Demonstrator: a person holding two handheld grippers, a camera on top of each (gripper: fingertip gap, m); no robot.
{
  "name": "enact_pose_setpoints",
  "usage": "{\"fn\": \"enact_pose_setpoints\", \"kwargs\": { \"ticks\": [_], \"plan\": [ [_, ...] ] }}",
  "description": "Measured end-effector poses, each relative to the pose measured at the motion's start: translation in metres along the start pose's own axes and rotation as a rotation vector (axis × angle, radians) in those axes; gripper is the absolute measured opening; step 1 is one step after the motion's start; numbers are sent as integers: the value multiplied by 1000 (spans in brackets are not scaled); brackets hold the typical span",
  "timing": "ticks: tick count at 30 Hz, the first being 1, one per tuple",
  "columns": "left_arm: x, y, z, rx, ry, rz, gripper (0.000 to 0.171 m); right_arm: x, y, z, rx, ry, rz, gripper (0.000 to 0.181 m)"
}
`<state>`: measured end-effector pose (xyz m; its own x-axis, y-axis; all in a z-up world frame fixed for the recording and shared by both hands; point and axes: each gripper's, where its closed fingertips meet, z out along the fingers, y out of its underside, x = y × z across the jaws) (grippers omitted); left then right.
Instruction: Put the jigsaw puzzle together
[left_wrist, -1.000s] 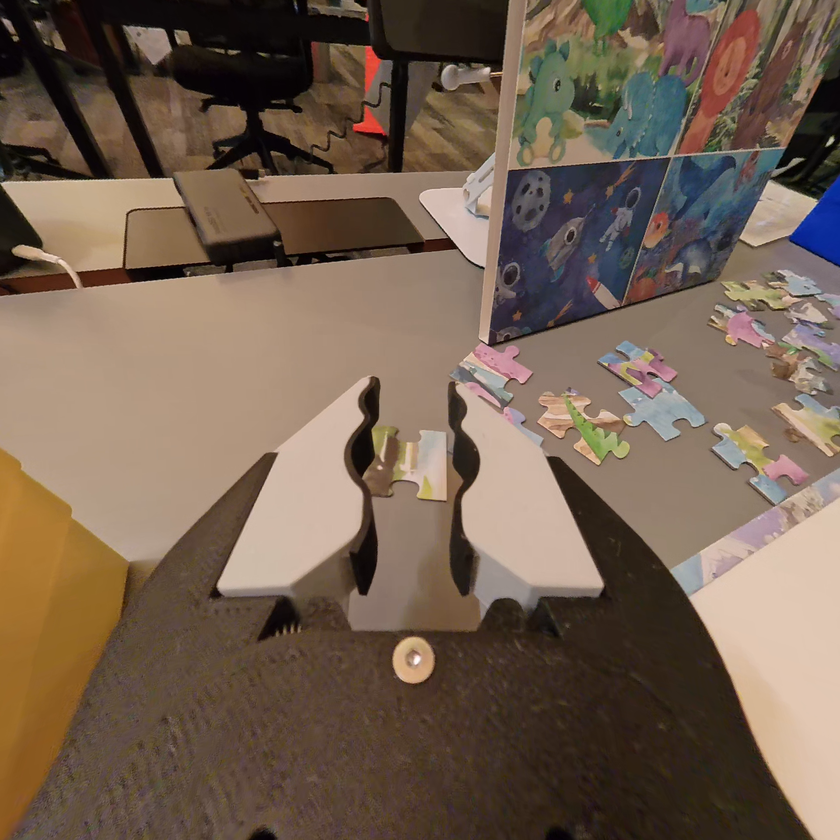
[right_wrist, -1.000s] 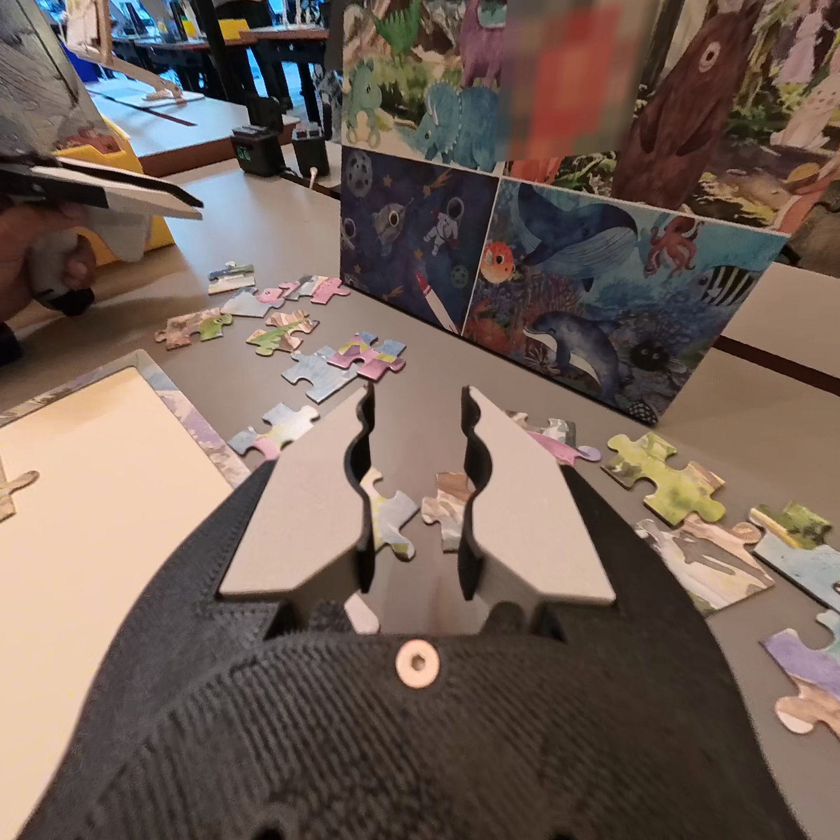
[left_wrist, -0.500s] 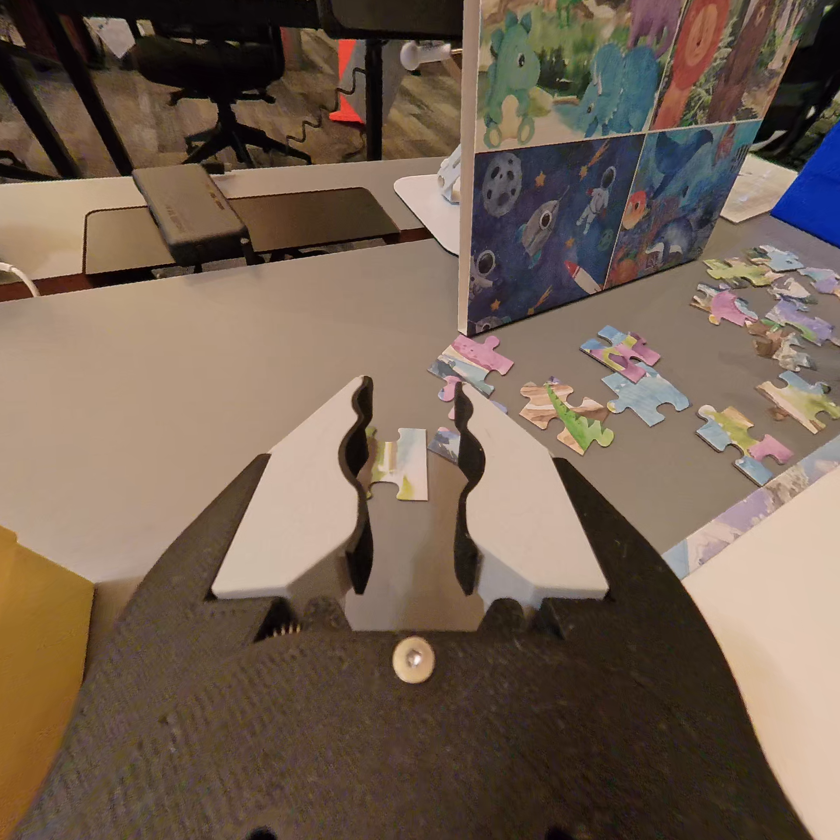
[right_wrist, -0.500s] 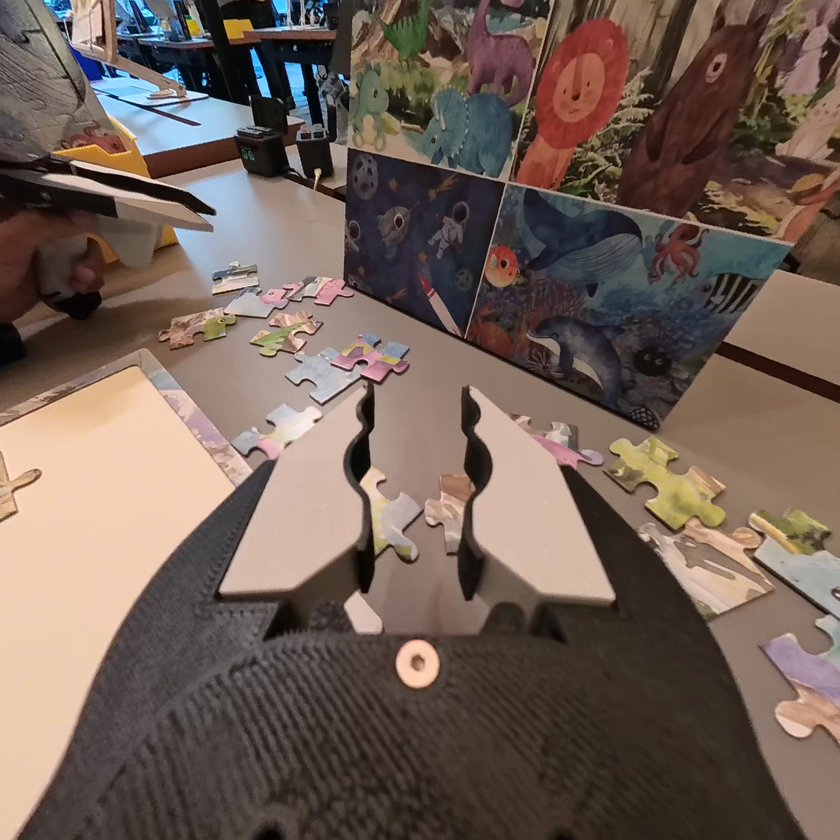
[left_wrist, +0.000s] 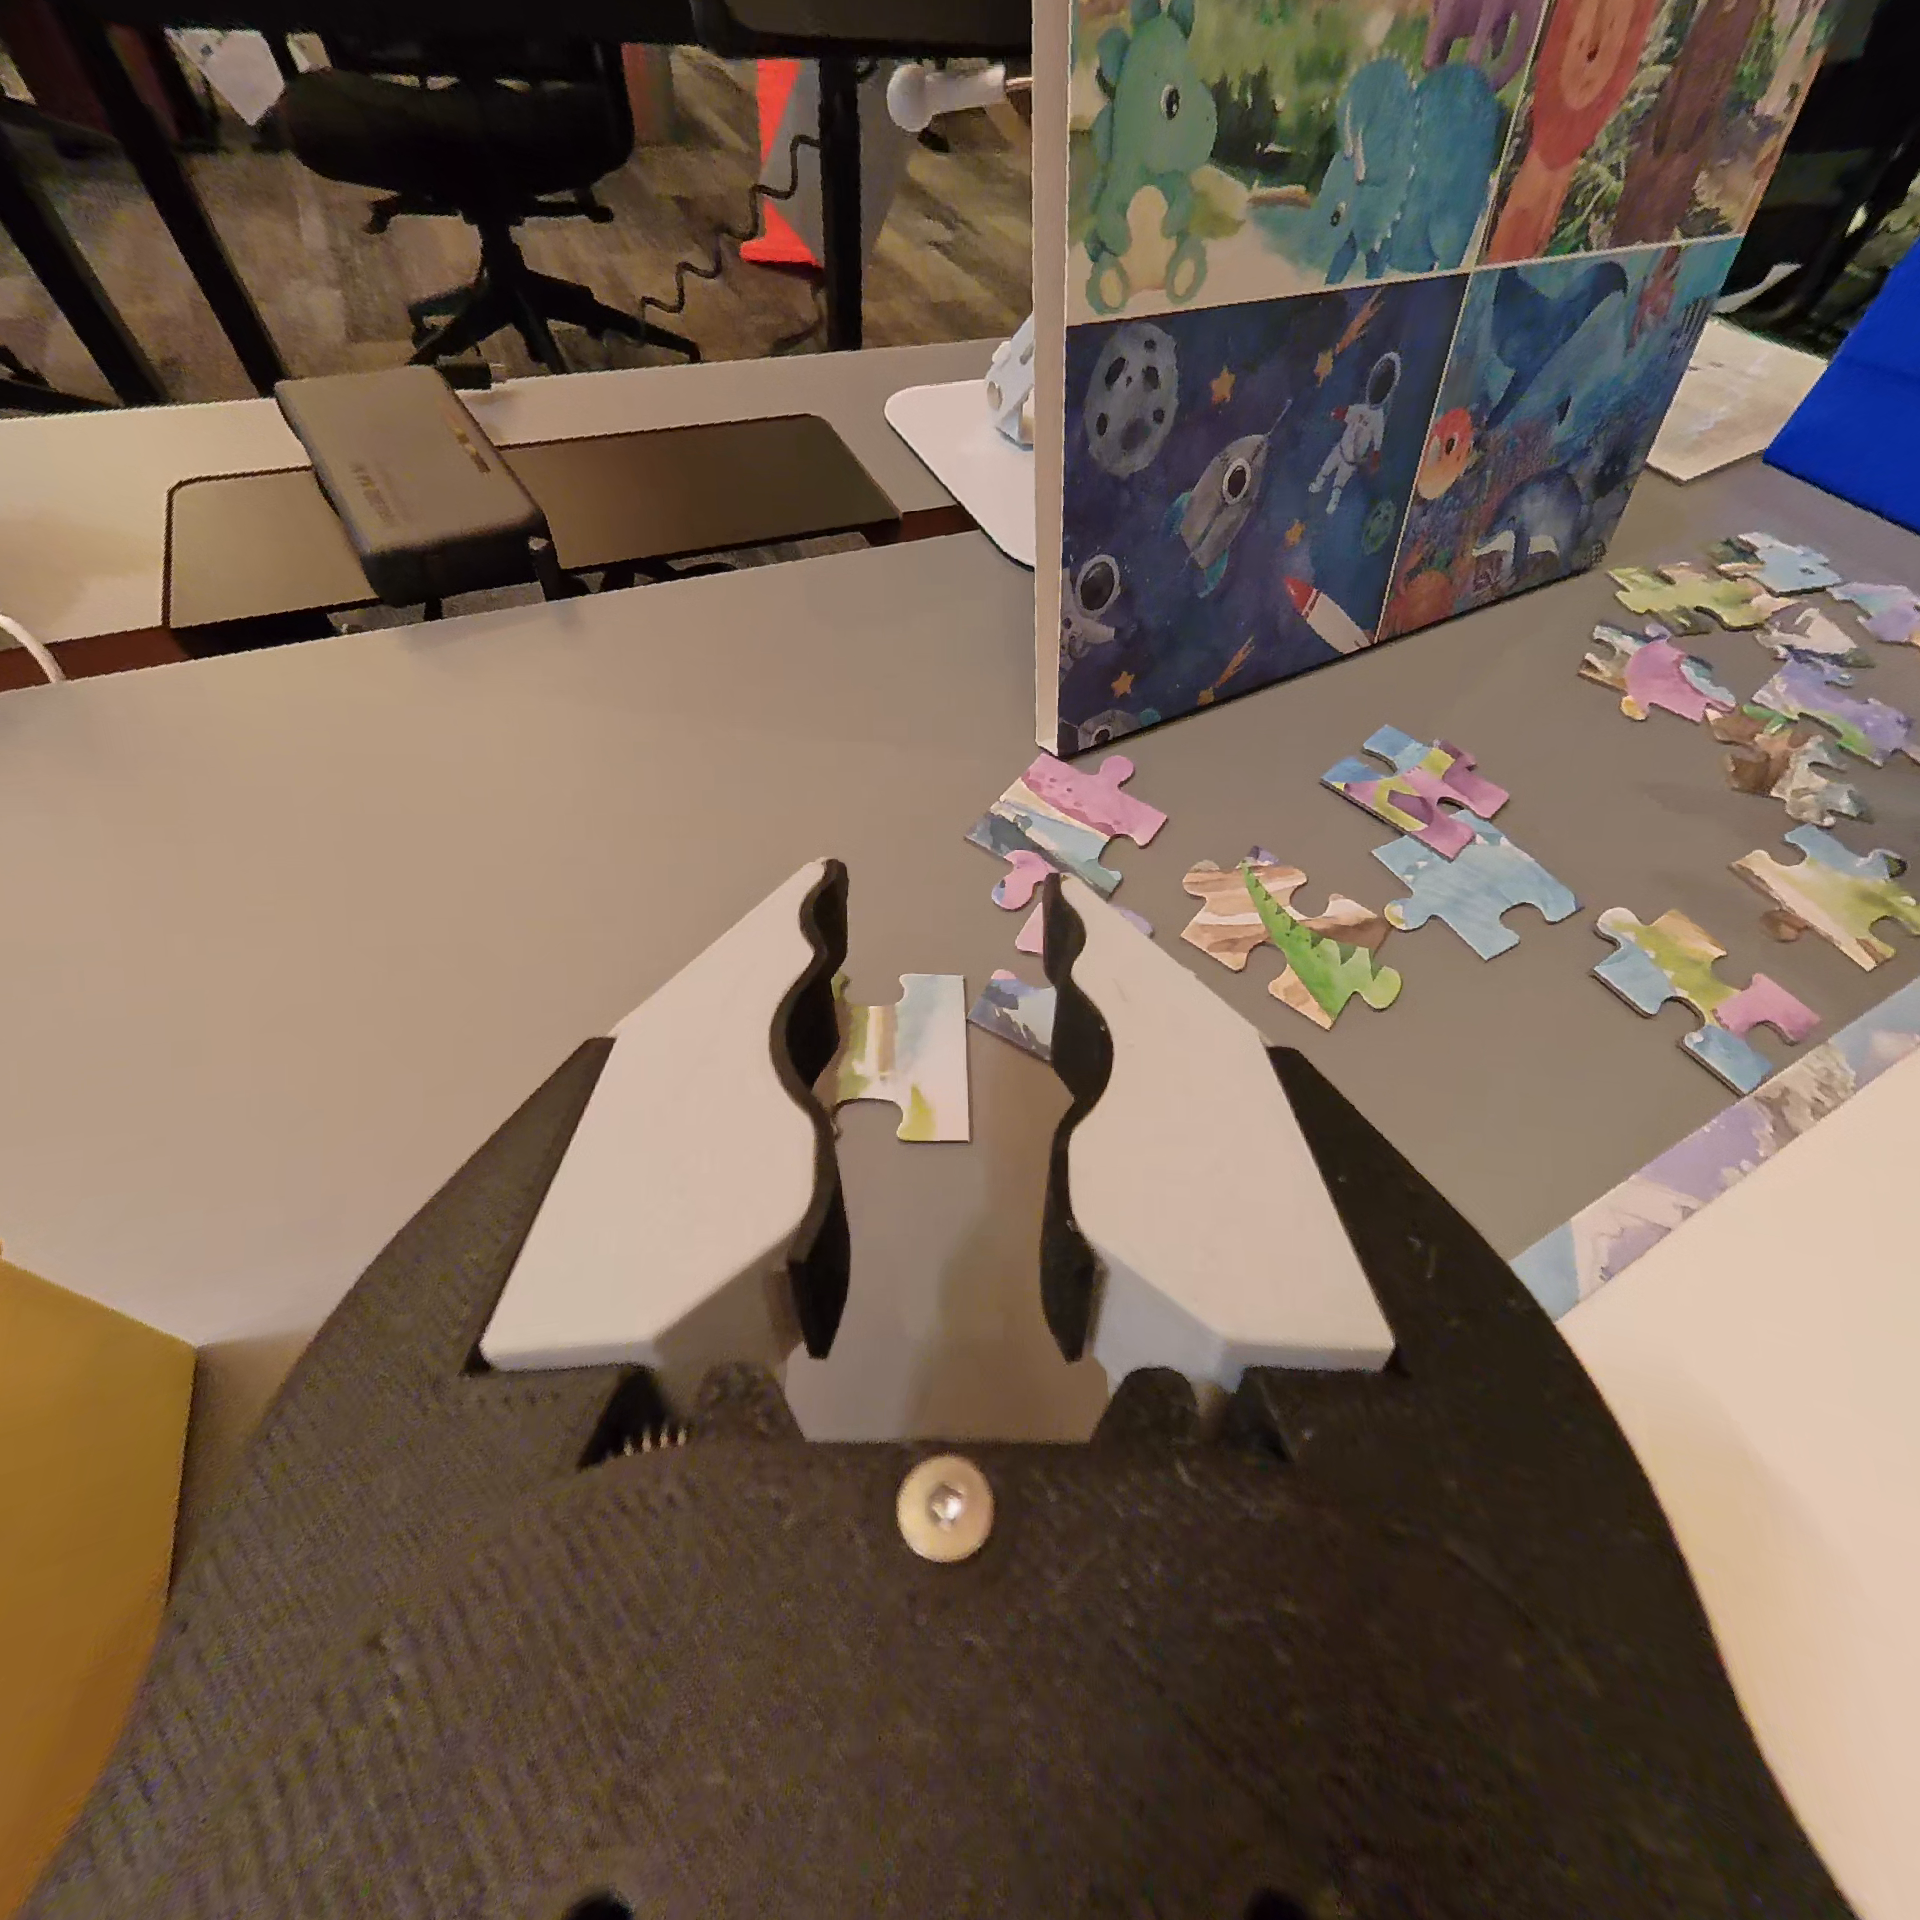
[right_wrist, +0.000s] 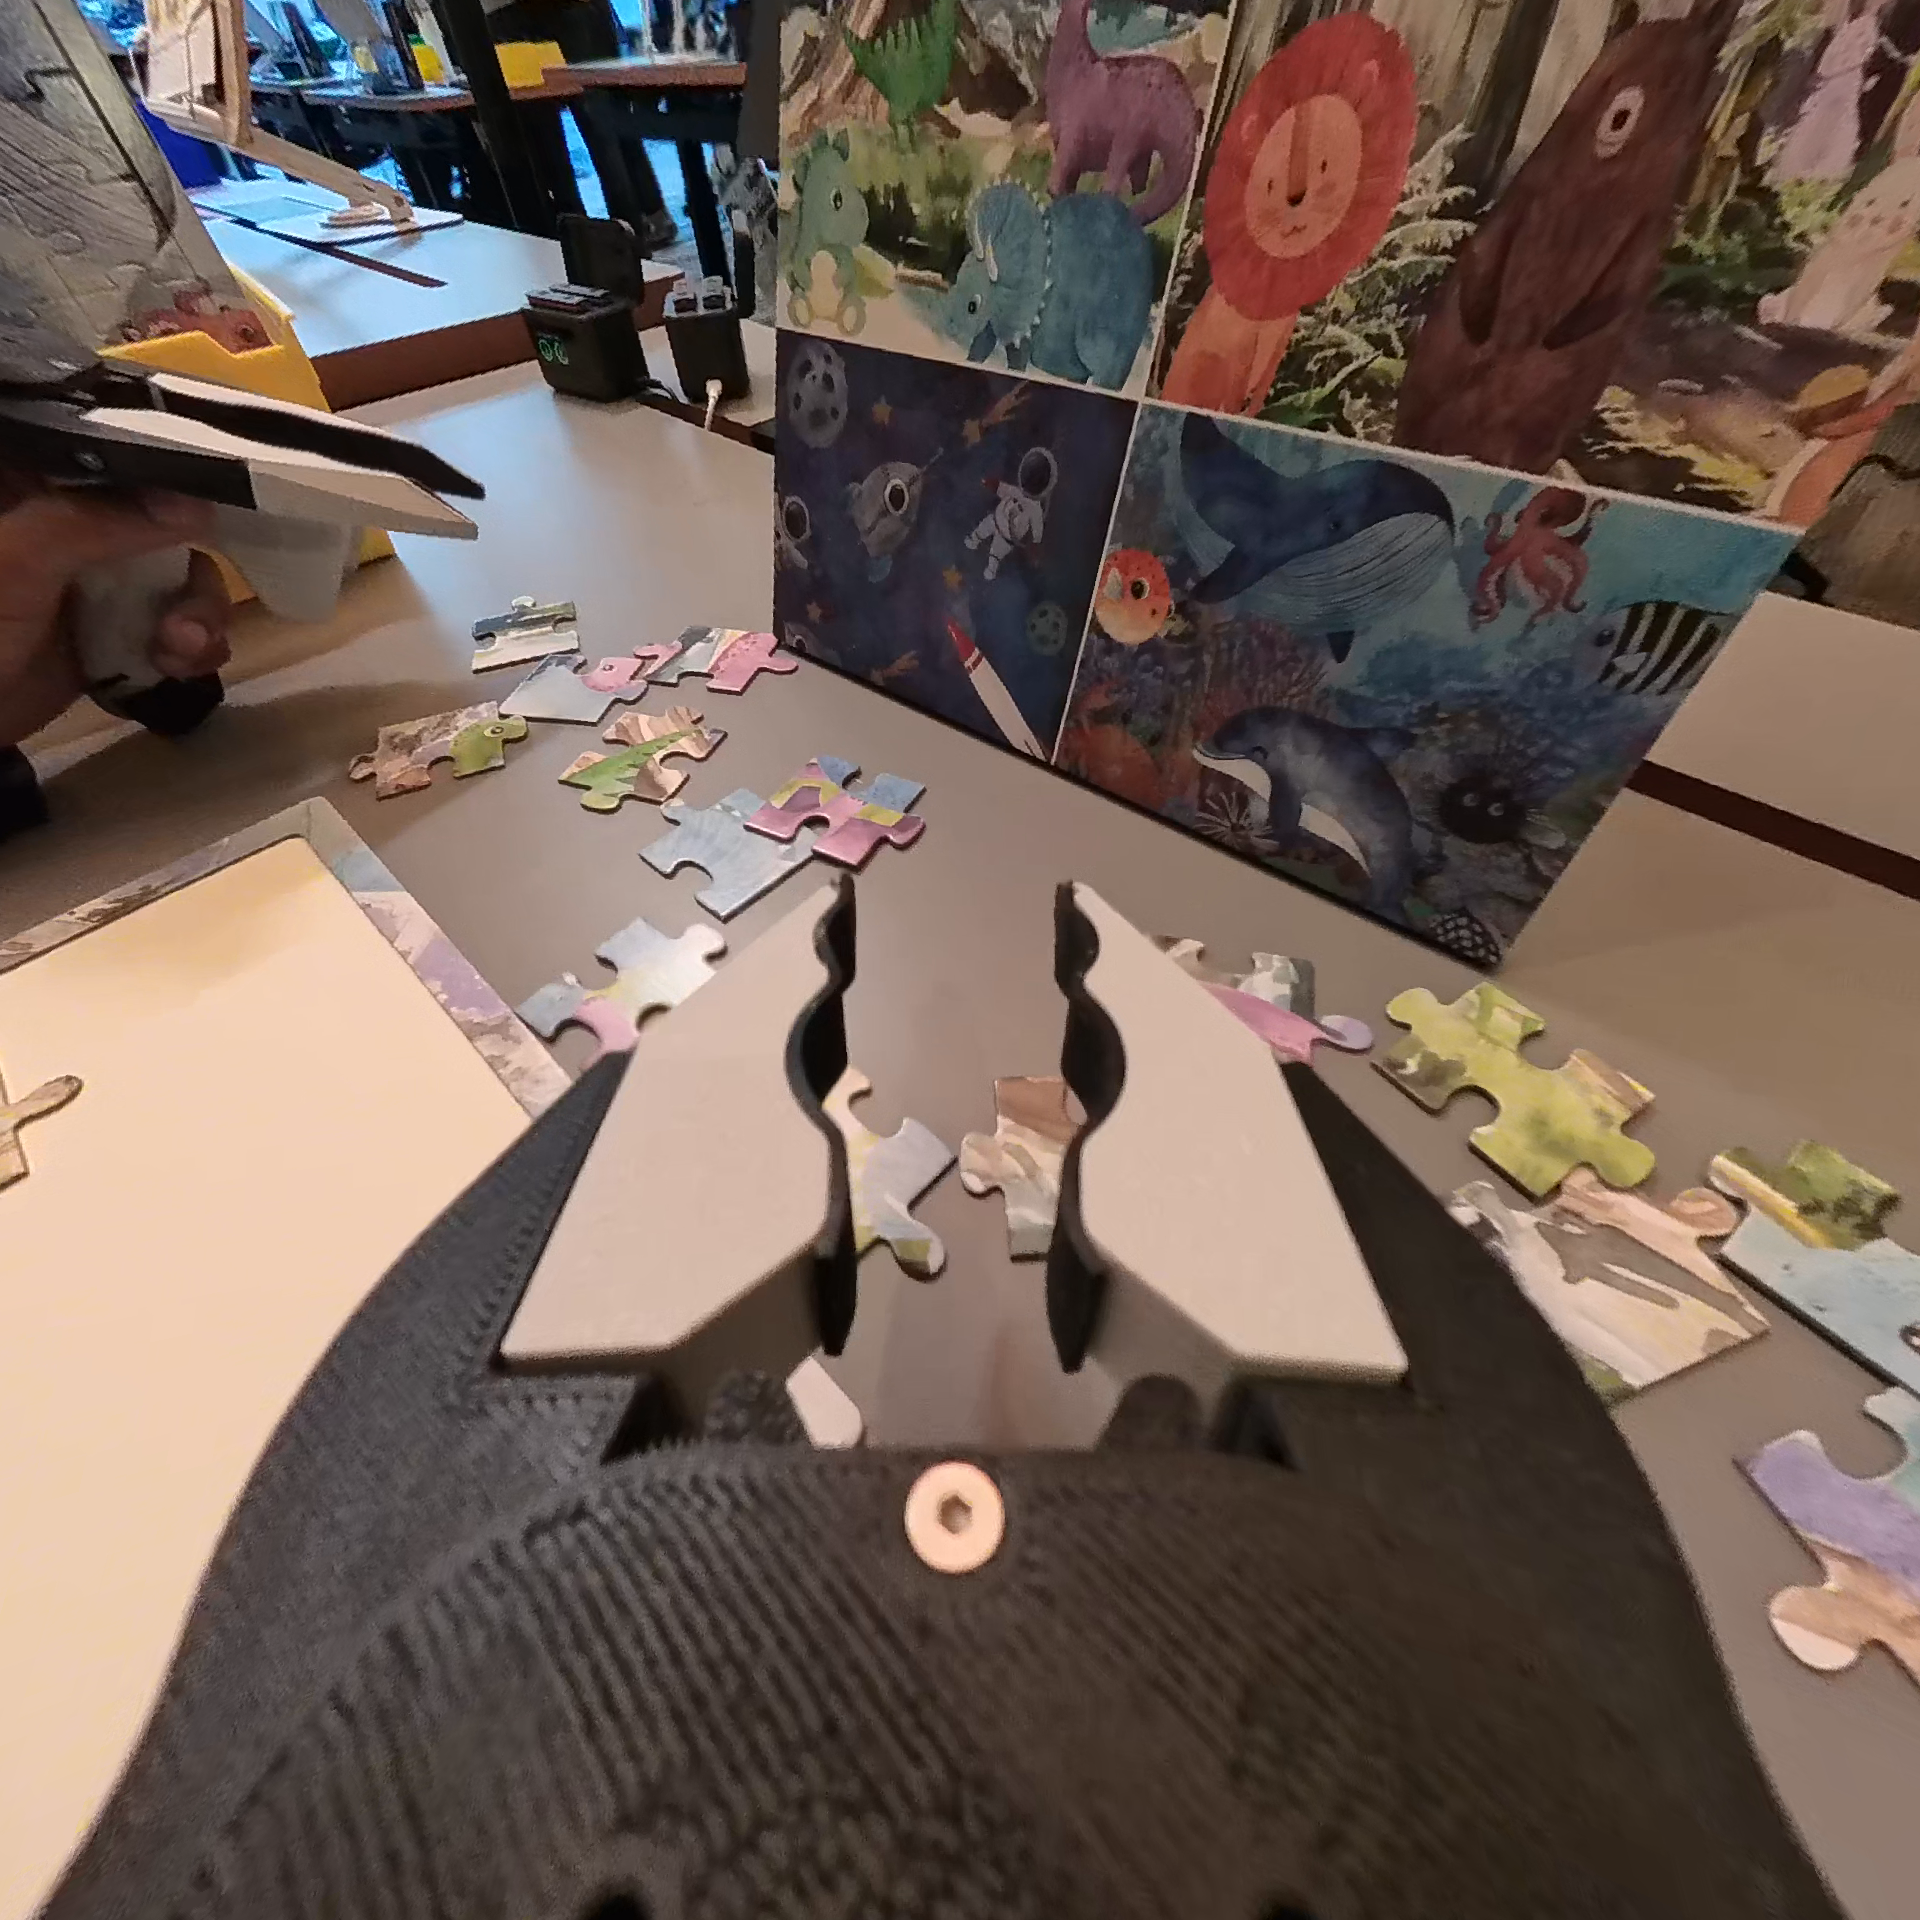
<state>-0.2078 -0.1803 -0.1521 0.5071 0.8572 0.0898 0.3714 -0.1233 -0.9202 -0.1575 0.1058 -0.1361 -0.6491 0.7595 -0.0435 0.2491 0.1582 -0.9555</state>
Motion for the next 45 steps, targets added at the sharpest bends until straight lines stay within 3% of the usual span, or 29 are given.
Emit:
{"fn": "enact_pose_setpoints", "kwargs": {
  "ticks": [30,36,45],
  "plan": [
    [12,4,6,-33,25,41,37,10,-12,-10,38,37,-3,37],
    [14,6,8,-51,35,47,37,39,-16,-25,44,140,-33,37],
    [14,8,9,-60,47,34,38,96,-37,-85,175,283,40,36]
  ]
}}
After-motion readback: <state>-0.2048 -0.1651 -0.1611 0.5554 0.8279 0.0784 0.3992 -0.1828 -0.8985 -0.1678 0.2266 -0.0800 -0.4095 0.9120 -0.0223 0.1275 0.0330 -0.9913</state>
